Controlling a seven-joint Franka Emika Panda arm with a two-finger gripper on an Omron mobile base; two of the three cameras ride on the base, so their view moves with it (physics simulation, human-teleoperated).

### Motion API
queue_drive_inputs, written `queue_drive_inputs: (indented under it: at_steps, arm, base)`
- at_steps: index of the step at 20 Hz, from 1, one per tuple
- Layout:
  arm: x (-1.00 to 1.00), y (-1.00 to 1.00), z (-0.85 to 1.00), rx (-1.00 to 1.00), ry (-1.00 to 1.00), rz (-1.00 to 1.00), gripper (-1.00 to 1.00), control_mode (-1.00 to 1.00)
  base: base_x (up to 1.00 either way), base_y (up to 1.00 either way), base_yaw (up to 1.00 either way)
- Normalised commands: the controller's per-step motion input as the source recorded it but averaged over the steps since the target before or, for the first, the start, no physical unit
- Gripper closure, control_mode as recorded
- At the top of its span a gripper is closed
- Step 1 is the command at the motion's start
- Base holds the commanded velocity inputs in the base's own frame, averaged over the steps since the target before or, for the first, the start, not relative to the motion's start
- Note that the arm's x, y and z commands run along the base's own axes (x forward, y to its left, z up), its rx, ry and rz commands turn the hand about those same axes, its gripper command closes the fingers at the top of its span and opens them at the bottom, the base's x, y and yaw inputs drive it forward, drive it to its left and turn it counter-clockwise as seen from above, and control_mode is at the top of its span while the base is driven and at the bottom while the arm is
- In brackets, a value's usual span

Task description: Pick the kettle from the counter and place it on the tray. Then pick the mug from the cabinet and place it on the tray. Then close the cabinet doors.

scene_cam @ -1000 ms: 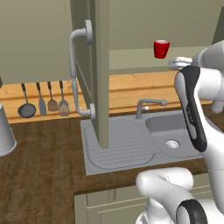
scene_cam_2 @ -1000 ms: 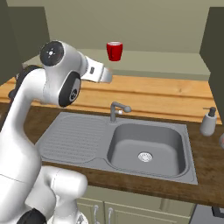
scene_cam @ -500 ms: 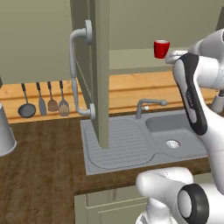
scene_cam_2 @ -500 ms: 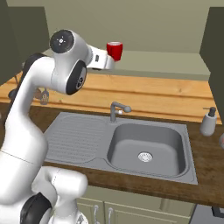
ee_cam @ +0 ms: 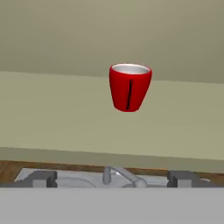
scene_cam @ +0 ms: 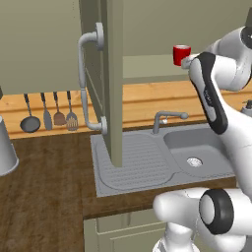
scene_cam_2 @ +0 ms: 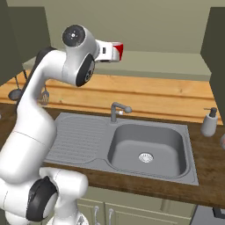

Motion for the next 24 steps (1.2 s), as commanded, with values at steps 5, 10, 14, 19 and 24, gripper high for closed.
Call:
queue_drive_inputs:
  at_steps: [5, 10, 14, 19, 24]
  arm:
    - [0.54, 0.0, 0.03, 0.0, 0.0, 0.0, -1.0, -1.0]
    - [0.44, 0.0, 0.01, 0.0, 0.03, 0.0, -1.0, -1.0]
    - [0.36, -0.02, 0.0, 0.0, 0.06, 0.0, -1.0, -1.0]
    - [0.39, -0.08, 0.0, 0.0, 0.02, 0.0, -1.0, -1.0]
    - [0.23, -0.19, -0.02, 0.0, 0.0, -0.01, -1.0, -1.0]
  base:
    - [0.0, 0.0, 0.0]
    - [0.0, 0.0, 0.0]
    - [0.0, 0.0, 0.0]
    - [0.0, 0.0, 0.0]
    - [0.0, 0.0, 0.0]
